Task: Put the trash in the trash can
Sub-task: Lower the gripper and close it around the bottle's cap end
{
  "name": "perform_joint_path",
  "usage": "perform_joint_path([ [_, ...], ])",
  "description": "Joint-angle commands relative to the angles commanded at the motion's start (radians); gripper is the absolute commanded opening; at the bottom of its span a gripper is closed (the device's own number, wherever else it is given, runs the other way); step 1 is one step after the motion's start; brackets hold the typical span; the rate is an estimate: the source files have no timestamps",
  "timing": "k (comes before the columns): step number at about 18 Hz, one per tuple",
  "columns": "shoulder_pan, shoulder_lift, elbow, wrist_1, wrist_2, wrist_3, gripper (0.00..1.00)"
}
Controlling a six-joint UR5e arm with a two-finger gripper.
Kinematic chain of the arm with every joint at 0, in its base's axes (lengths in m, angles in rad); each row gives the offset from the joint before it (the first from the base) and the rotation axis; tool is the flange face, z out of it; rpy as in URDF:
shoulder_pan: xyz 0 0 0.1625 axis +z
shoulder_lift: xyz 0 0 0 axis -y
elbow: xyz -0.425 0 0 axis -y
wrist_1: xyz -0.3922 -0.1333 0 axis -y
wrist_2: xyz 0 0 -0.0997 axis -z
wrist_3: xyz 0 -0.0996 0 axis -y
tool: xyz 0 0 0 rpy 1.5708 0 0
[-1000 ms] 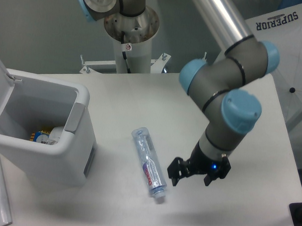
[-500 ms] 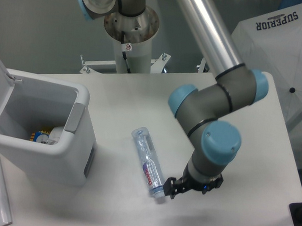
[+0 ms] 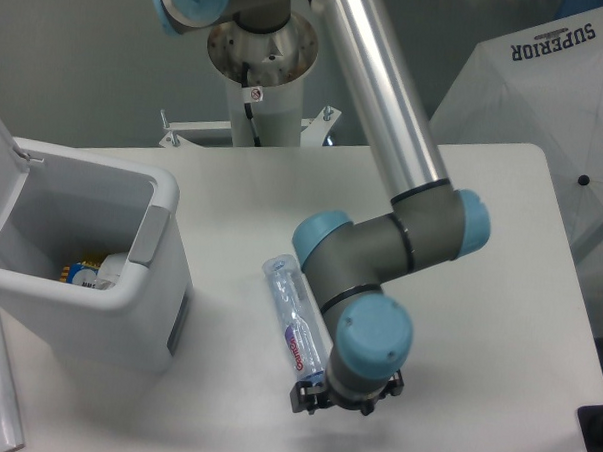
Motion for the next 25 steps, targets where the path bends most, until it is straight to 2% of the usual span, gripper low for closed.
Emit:
perform_joint_path([
  [2,-0.002,-0.002,-0.011,-0.028,0.002,0.000,0.99],
  [4,-0.017,-0.005,-0.023,-0.028,0.034,0.000,0.96],
  [5,-0.021,-0.009,-0.023,-0.028,0.040,0.000,0.92],
  [7,-0.023,-0.012,-0.023,-0.028,0.040,0.000,0.75],
  [12,-0.025,-0.014,-0.023,-0.028,0.028,-0.002,0.42],
  [19,-0.025,-0.003,-0.021,-0.026,0.025,-0.002,0.22],
  [21,-0.025,0.005,-0.021,-0.026,0.025,0.002,0.20],
  [25,-0.014,0.075,-0.014,-0.019,-0.020,0.018,0.20],
])
